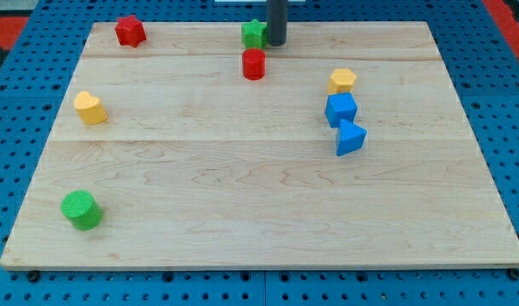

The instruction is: Place the red star left to the green star

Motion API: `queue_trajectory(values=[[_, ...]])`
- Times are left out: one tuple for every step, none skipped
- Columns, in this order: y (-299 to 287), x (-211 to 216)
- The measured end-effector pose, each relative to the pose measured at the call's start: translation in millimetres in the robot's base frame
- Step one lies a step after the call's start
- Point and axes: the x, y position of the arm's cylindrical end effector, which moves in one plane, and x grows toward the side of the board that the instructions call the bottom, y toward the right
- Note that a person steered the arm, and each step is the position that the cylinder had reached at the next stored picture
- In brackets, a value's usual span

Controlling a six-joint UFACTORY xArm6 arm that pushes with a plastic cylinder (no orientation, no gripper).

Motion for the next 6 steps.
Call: queue_trajectory(values=[[20.7, 45.3], [21.0, 87.1], [-22.9, 120.2], [-134.0, 120.3], [-244.0, 112.8], [-300.6, 56.9]])
